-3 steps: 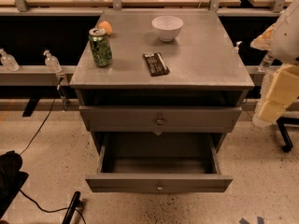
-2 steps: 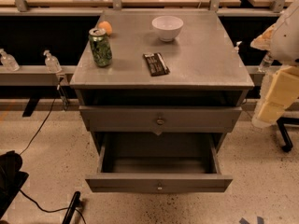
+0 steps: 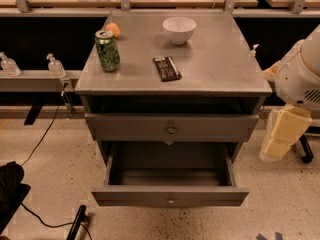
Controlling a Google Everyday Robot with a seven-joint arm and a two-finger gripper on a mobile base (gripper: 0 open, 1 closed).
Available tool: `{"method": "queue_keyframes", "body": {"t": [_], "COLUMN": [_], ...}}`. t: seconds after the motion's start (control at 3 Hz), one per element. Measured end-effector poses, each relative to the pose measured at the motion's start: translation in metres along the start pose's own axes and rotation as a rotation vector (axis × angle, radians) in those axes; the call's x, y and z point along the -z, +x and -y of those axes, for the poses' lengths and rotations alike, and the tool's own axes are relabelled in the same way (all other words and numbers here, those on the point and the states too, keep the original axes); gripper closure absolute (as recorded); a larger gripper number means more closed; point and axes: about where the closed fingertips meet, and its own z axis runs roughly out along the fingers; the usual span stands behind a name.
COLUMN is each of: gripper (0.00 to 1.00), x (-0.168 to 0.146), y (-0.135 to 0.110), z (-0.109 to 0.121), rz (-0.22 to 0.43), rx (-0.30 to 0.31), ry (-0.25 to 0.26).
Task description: Close middle drawer
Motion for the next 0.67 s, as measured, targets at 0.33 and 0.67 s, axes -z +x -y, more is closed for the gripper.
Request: {"method": "queue_keyframes", "body": {"t": [0.33,0.67], "gripper": [0.0,0.0], "x": [-0.026,-0.11], "y": [0.003,0.011], "z": [-0.003,-0.036], "rz": [0.047,0.168], "rx": [-0.007,0.012], "ry": [-0.01,-0.082]}}
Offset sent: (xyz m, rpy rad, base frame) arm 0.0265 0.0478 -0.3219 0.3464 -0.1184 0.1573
